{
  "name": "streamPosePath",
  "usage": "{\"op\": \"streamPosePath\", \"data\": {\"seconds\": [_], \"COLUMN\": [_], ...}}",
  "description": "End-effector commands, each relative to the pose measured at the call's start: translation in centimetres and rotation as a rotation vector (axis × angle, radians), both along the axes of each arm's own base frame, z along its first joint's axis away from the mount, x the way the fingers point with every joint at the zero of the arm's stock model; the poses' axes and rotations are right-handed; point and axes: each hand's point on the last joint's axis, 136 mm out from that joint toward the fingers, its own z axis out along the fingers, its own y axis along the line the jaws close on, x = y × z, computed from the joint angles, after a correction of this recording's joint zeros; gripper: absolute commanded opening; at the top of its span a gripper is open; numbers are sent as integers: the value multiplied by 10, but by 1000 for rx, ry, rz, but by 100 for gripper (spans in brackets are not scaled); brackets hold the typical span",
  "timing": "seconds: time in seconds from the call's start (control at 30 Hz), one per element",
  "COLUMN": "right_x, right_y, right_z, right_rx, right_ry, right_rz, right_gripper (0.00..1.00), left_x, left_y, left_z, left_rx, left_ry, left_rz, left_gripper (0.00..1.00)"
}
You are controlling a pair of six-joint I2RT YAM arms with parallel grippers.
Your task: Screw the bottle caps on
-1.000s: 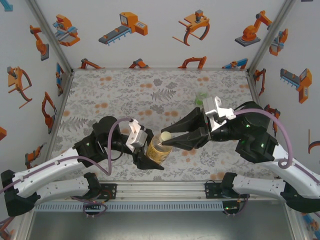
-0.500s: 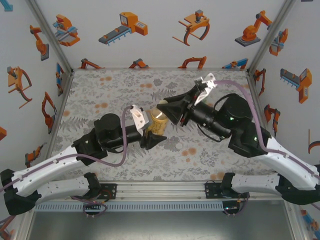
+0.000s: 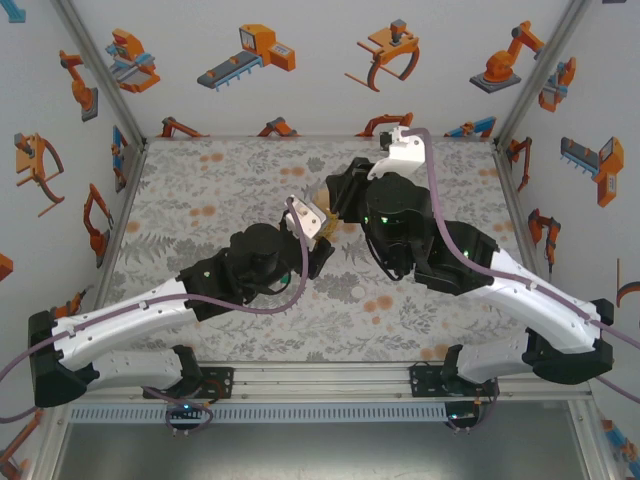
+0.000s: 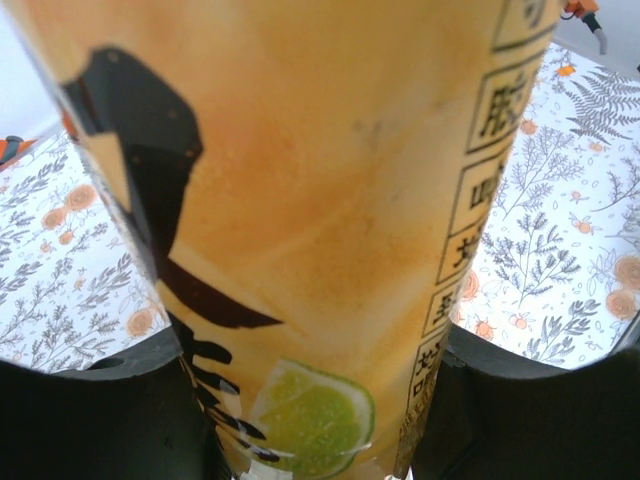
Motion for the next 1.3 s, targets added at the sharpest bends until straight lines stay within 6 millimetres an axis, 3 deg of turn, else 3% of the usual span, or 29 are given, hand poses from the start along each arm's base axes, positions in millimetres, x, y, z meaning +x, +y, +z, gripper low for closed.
{"op": "streamPosePath", "data": {"seconds": [0.0,0.1,0.2,0.43,0.7,0.9,1.27], "right_x": [-17,-41,-64,-124,-186,-208,-222], "right_y": [17,27,25,5,2,14,21], "right_z": [14,29,45,71,89,94,114], "right_rx": [-55,-85,-77,-112,-83,-40,88], "right_ry": [-89,-162,-222,-449,-621,-650,-662], "right_rz": [177,362,488,763,1066,1216,1313], "right_gripper": [17,45,54,52,53,56,49], "left_x": [-8,-18,-29,-64,-138,-172,-183], "left_y": [3,5,9,15,12,17,16], "left_z": [63,62,61,67,80,88,88], "left_rx": [-167,-166,-174,-226,-270,-307,-315], "left_ry": [-91,-95,-102,-117,-158,-169,-144], "left_rz": [-40,-92,-154,-373,-810,-1017,-1103], "left_gripper": [0,0,0,0,0,0,0]}}
